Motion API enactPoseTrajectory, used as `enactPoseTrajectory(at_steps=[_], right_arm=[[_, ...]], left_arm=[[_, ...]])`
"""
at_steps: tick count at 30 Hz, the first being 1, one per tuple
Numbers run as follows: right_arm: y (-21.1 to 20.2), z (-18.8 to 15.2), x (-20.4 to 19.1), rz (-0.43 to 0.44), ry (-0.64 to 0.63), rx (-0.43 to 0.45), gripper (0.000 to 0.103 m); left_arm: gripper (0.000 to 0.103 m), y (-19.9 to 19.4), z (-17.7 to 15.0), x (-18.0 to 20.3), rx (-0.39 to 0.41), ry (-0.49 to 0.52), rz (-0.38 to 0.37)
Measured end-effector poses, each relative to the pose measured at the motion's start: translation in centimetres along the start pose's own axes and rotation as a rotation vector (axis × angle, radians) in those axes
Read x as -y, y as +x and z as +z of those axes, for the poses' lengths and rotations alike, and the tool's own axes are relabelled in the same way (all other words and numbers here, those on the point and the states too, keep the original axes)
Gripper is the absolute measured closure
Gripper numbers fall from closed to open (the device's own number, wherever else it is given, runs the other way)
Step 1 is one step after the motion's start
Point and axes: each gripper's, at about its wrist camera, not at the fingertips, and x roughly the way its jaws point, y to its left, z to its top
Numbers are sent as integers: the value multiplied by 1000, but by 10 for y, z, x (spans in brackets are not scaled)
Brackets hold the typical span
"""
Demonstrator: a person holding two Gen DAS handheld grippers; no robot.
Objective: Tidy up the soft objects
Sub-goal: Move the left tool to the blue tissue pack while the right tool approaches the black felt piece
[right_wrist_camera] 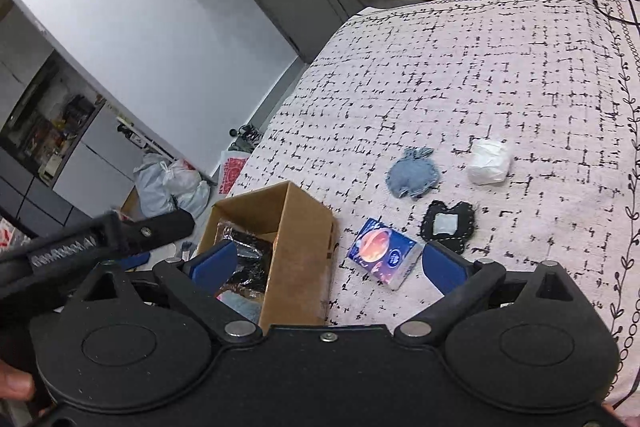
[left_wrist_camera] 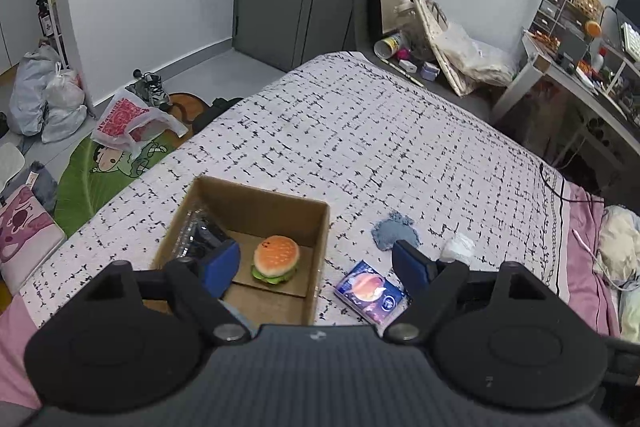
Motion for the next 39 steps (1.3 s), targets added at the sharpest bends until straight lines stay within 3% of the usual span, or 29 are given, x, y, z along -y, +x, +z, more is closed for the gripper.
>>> enactPoseTrajectory(at_steps=[16, 39], right_arm=[[-21, 13, 66, -43, 229, 56, 0], [-3, 18, 92, -113, 306, 31, 0]], left_arm=[[21, 31, -13, 44, -76, -4, -9], [21, 116, -40, 72, -224, -109, 14]])
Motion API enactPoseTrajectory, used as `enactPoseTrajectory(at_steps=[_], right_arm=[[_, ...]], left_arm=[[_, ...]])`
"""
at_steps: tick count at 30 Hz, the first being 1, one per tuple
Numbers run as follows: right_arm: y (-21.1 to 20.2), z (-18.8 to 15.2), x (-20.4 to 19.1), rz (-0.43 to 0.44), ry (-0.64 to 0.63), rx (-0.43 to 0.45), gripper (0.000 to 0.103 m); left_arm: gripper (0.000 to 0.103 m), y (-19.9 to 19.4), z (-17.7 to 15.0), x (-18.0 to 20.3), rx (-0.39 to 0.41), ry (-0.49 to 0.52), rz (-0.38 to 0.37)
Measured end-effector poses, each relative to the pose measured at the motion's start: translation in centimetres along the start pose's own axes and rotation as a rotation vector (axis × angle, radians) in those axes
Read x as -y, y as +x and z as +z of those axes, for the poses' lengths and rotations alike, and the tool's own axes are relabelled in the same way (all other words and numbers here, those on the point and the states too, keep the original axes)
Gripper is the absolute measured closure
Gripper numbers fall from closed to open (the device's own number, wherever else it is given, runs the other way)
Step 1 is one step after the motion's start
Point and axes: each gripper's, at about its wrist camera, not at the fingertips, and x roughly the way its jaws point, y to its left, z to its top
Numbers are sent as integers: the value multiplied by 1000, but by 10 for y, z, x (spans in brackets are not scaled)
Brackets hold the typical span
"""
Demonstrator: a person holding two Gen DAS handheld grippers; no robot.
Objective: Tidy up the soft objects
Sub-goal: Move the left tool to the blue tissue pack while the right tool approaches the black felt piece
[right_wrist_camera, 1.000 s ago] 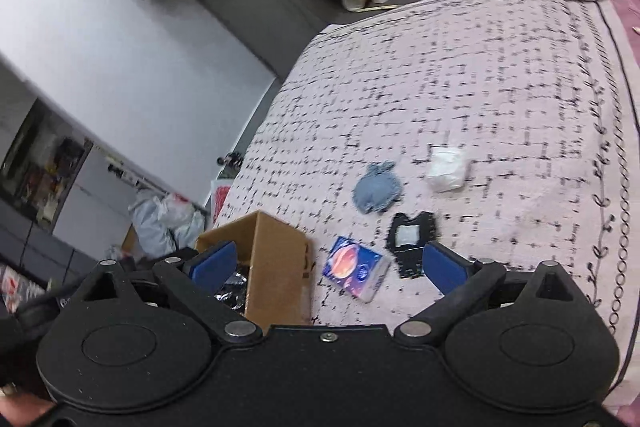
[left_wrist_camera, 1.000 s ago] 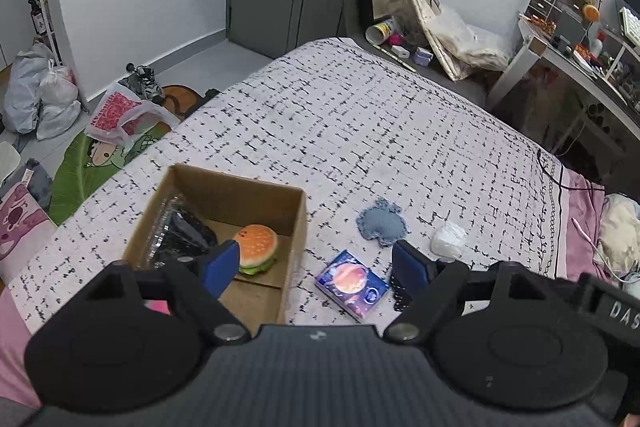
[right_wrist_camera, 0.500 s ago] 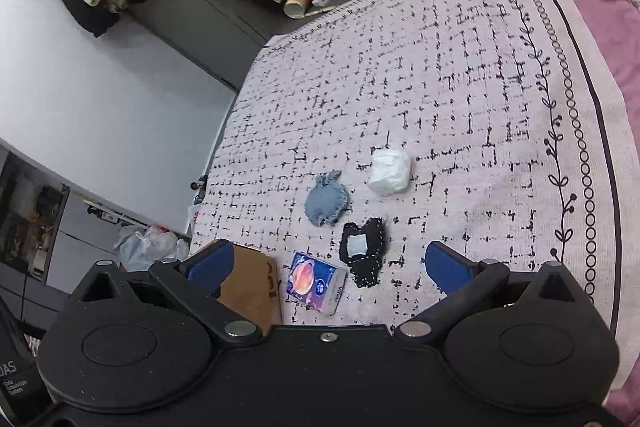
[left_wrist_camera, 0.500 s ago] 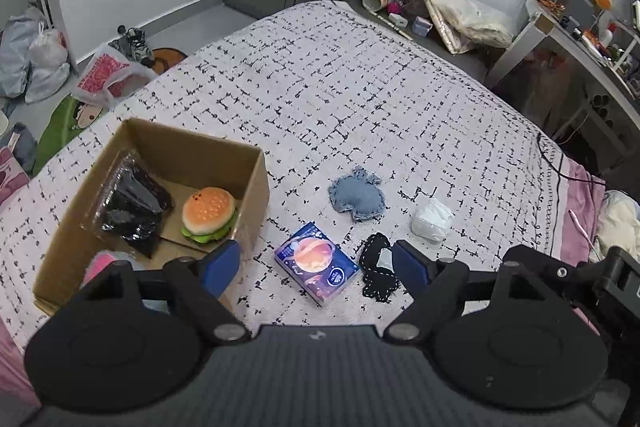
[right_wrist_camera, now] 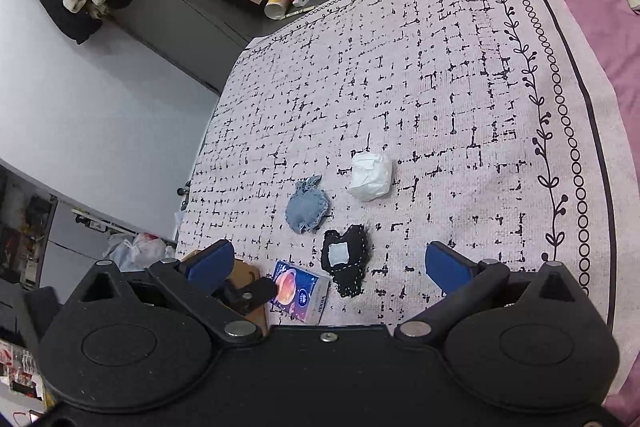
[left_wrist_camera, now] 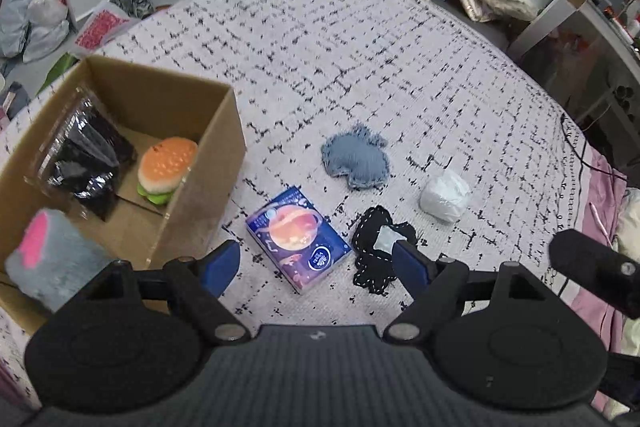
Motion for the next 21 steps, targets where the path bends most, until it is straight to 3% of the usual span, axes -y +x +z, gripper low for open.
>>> enactPoseTrajectory(at_steps=[21], right_arm=[[30, 6, 11, -28, 5, -58, 0]], left_arm=[[24, 69, -8, 10, 3, -39, 150]])
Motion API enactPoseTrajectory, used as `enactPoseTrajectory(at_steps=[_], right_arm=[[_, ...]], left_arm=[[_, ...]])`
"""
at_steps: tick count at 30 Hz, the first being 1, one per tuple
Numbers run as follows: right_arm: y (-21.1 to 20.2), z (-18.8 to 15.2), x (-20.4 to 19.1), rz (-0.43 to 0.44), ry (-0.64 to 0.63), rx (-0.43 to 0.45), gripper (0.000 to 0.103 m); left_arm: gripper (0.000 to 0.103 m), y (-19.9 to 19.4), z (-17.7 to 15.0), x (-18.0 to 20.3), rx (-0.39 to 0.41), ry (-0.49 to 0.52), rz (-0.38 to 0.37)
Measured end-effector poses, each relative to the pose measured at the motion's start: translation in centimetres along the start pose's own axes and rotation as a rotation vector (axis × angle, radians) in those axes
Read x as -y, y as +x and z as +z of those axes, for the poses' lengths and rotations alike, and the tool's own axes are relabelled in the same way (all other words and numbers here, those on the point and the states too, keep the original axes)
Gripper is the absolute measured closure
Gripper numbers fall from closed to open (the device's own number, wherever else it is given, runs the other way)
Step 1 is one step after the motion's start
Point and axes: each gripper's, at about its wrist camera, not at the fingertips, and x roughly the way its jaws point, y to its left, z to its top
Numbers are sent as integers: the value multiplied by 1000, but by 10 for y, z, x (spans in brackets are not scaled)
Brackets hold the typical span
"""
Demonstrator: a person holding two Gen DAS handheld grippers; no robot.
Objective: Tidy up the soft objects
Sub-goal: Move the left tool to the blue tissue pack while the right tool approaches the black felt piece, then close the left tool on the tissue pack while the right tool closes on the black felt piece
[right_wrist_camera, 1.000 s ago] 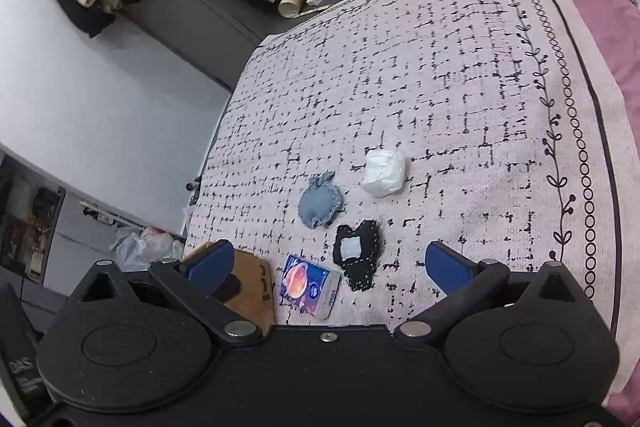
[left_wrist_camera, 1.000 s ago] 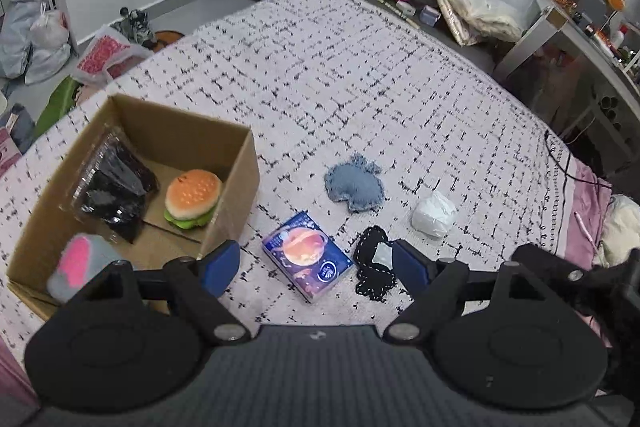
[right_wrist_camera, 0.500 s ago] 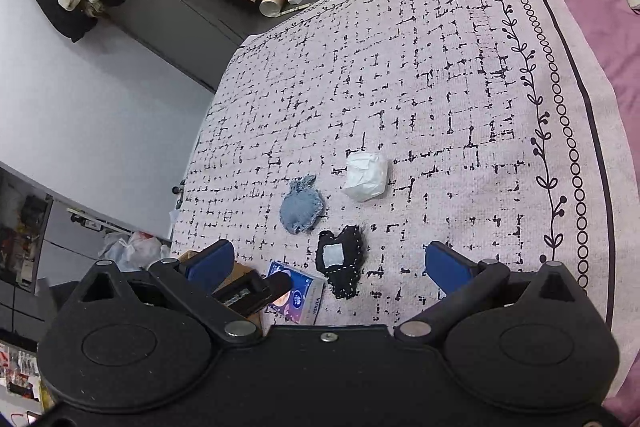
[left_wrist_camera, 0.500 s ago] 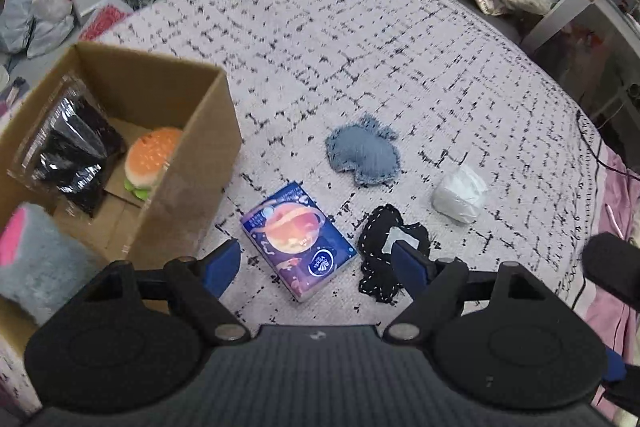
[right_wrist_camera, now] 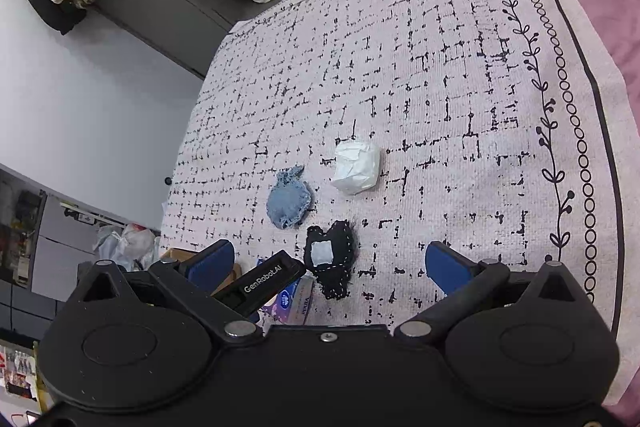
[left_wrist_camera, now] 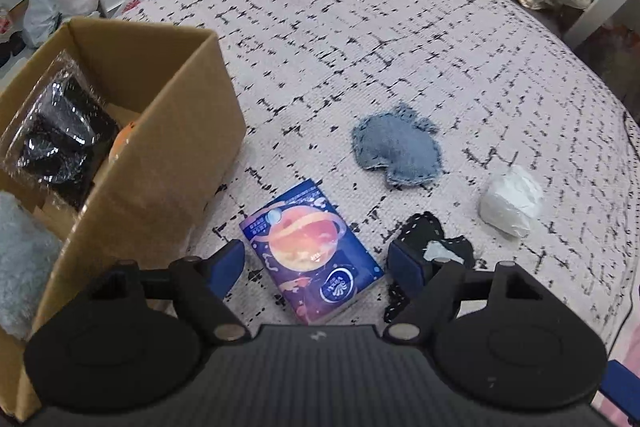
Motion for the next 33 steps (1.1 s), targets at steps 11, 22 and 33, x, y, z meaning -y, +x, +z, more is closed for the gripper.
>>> enactPoseTrajectory(at_steps=[11, 22, 33], right_arm=[[19, 0, 3, 10, 7, -29, 0], [35, -1, 5, 17, 58, -14, 12], [56, -10, -6, 24, 46, -46, 38]], left_arm=[[38, 11, -2, -5, -4, -26, -34], [47, -9, 6, -12, 50, 25, -102], [50, -21, 15, -25, 55, 33, -197]])
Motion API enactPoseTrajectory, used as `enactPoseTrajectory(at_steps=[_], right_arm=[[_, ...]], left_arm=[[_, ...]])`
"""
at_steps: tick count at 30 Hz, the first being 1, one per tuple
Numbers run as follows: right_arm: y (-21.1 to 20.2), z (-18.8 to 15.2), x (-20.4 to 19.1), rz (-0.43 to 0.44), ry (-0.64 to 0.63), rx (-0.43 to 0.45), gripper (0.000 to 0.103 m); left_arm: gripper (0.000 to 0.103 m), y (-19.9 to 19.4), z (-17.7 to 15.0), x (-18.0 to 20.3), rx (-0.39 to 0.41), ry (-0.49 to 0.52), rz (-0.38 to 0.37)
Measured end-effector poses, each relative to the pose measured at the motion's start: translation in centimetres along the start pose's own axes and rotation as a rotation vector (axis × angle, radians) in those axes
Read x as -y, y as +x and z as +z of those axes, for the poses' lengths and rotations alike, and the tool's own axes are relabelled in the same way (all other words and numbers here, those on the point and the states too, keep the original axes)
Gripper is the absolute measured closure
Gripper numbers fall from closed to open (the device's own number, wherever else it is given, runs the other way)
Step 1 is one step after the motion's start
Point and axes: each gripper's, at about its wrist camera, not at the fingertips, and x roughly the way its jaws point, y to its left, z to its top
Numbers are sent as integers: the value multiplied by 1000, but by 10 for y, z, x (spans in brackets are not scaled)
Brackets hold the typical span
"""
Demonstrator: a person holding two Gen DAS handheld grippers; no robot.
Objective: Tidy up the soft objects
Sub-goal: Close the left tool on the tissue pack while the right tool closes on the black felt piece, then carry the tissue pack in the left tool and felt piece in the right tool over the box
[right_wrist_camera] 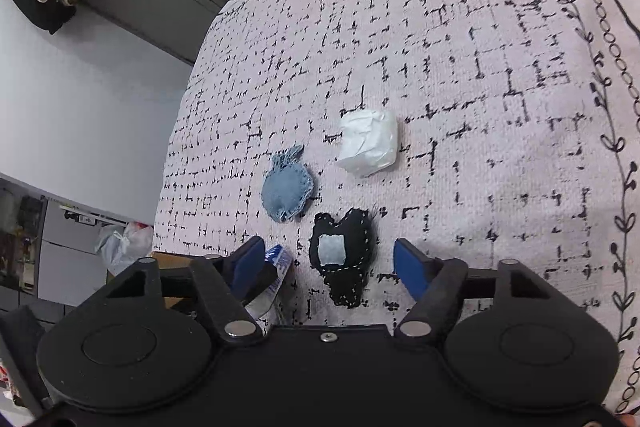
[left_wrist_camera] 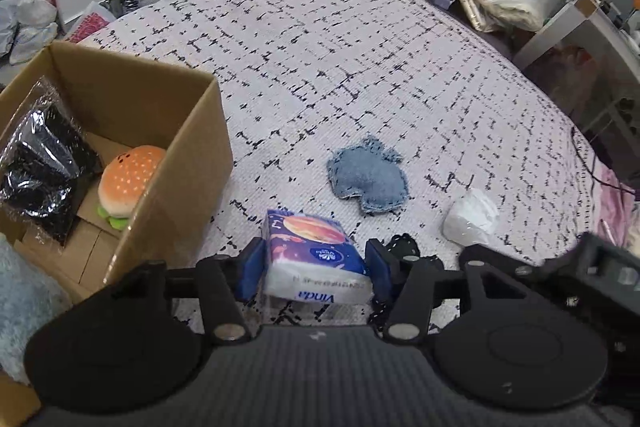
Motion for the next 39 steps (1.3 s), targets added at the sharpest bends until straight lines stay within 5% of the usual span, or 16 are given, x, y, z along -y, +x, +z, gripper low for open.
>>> enactPoseTrajectory(at_steps=[12, 16, 19, 24, 39], right_arm=[[25, -1, 0, -56, 14, -19, 48], [38, -4, -5, -53, 3, -35, 59], [43, -7, -8, -61, -26, -45, 83], [32, -9, -20, -39, -81, -22, 97], [-9, -4, -26, 83, -85, 31, 103]], left_arm=[[52, -11, 9, -11, 6, -25, -72], [52, -21, 13, -15, 23, -45, -74], [52, -30, 17, -18, 43, -49, -64], [52, -43, 22, -25, 73, -51, -42], [53, -80, 28, -31, 137, -65, -19]])
